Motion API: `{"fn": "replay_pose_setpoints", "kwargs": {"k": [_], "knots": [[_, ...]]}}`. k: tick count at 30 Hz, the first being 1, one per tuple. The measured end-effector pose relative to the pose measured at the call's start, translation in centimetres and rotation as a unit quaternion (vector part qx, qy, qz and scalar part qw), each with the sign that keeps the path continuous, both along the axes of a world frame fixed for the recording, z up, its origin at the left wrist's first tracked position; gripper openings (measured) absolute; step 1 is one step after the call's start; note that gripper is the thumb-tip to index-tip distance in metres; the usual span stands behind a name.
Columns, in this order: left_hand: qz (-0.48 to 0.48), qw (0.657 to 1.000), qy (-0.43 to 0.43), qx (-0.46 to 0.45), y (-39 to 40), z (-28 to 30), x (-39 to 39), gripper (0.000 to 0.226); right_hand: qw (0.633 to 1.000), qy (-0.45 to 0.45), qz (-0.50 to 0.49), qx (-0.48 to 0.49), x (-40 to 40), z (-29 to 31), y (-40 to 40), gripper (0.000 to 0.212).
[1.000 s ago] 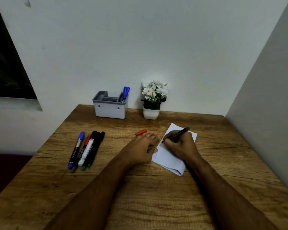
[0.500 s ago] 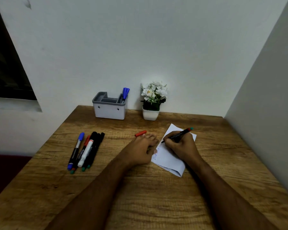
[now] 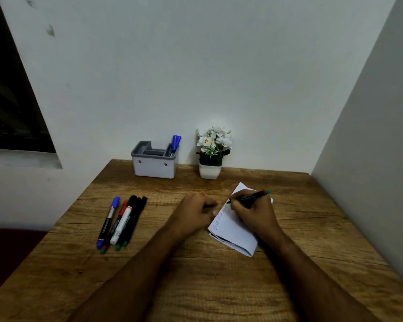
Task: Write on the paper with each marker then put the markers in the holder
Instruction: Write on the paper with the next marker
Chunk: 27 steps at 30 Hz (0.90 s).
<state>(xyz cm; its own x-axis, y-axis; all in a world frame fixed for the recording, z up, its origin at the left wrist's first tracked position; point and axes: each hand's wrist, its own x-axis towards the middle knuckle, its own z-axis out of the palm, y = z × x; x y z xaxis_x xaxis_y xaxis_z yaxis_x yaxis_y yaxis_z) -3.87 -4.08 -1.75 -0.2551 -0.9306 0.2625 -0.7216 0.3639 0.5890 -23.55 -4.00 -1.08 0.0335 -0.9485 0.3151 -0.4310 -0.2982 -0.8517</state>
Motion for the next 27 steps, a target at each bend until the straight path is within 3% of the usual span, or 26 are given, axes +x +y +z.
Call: {"fn": "replay_pose_setpoints", "kwargs": {"k": [8,15,18,23,27], "knots": [[0.089,0.995,0.001,-0.048,-1.8,2.1,0.3,0.025,0.999,-0.037,0.028,-0.011,-0.3,0.8,-0.8,0.012],[0.093,0.986,-0.125,-0.058,-2.7,1.9,0.2,0.026,0.995,-0.063,0.061,-0.038,-0.1,0.7,-1.1,0.012],[0.110,0.979,-0.160,-0.056,-2.9,1.5,0.0,0.015,0.995,-0.058,0.064,-0.042,0.0,0.5,-1.2,0.012],[0.163,0.975,-0.147,-0.033,-3.4,1.2,-0.1,0.011,0.996,-0.056,0.064,-0.039,0.1,0.1,-1.3,0.011],[0.213,0.974,-0.070,-0.031,-3.4,1.9,0.2,0.005,0.994,-0.053,0.073,-0.065,0.3,0.6,-0.6,0.011]]}}
